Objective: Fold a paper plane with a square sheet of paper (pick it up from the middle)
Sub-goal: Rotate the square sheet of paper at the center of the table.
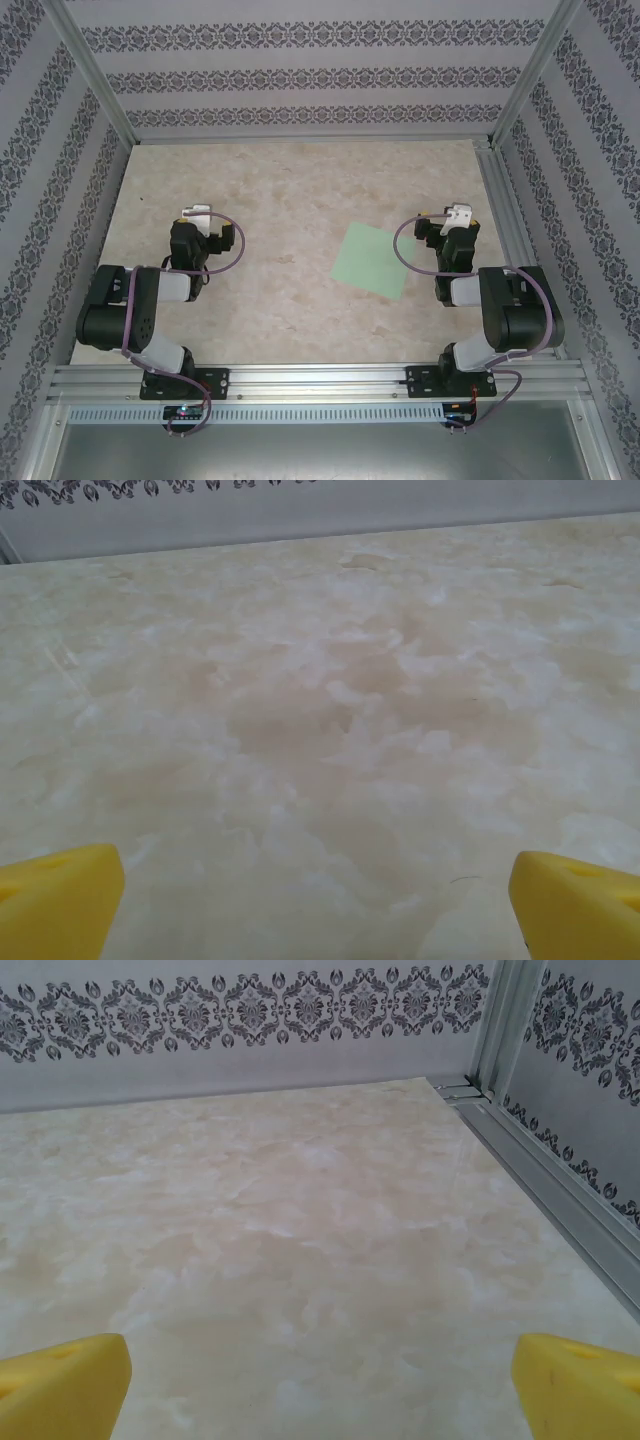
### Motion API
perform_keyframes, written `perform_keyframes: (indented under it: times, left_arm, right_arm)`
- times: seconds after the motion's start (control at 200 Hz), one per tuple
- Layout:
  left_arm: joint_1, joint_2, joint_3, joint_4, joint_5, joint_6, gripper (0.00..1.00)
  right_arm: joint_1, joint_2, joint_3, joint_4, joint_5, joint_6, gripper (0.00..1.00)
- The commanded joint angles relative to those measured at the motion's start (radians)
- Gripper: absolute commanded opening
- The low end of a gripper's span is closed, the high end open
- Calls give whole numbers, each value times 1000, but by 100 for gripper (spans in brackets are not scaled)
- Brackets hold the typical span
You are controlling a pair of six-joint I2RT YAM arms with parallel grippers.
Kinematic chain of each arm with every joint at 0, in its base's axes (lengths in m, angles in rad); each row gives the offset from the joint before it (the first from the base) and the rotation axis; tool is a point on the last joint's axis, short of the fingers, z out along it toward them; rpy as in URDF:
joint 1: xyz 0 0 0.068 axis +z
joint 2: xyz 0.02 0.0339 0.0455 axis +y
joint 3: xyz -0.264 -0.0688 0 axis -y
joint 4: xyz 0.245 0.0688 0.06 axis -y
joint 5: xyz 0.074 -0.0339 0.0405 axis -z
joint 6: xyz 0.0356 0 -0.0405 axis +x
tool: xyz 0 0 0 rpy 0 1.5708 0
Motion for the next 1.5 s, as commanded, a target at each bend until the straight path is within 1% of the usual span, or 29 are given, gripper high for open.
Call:
perform_keyframes:
  times: [0.0, 0.639, 0.799, 0.859, 0.899, 0.939, 1.019, 1.074, 1.134, 1.254, 1.354, 1.434, 1.494]
  left_arm:
    - [-12, 12, 21, 48, -6, 14, 100]
    - [-12, 13, 20, 47, -7, 12, 100]
    - [-12, 8, 16, 58, -11, 14, 100]
    - [-13, -29, 49, -27, -28, 9, 100]
    - [-14, -72, 90, -137, -39, 2, 100]
    - [-14, -111, 123, -228, -52, -6, 100]
    - [-13, -180, 147, -315, -92, -29, 100]
    - [-14, -222, 169, -379, -107, -56, 100]
    - [-14, -260, 203, -471, -102, -96, 100]
    - [-14, -313, 282, -646, -92, -175, 100]
    - [-14, -346, 337, -763, -67, -227, 100]
    - [-14, -366, 361, -807, -27, -243, 100]
    - [-13, -376, 375, -835, -10, -257, 100]
  right_arm:
    - [0, 7, 21, 41, -15, -14, 98]
    - [-3, 9, 21, 34, -20, -11, 98]
    - [-1, 6, 14, 71, -10, -12, 98]
    - [1, -16, -8, 98, 7, -10, 98]
    - [6, -48, -11, 79, 17, -14, 98]
    - [20, -86, -2, 28, 45, -23, 98]
    - [54, -167, 21, -110, 103, -49, 98]
    - [80, -220, 79, -194, 164, -62, 98]
    - [103, -275, 124, -329, 207, -29, 98]
    - [129, -364, 235, -605, 192, 129, 98]
    - [154, -387, 336, -843, 152, 294, 98]
    - [190, -374, 386, -935, 108, 376, 98]
    - [249, -349, 414, -968, 86, 412, 98]
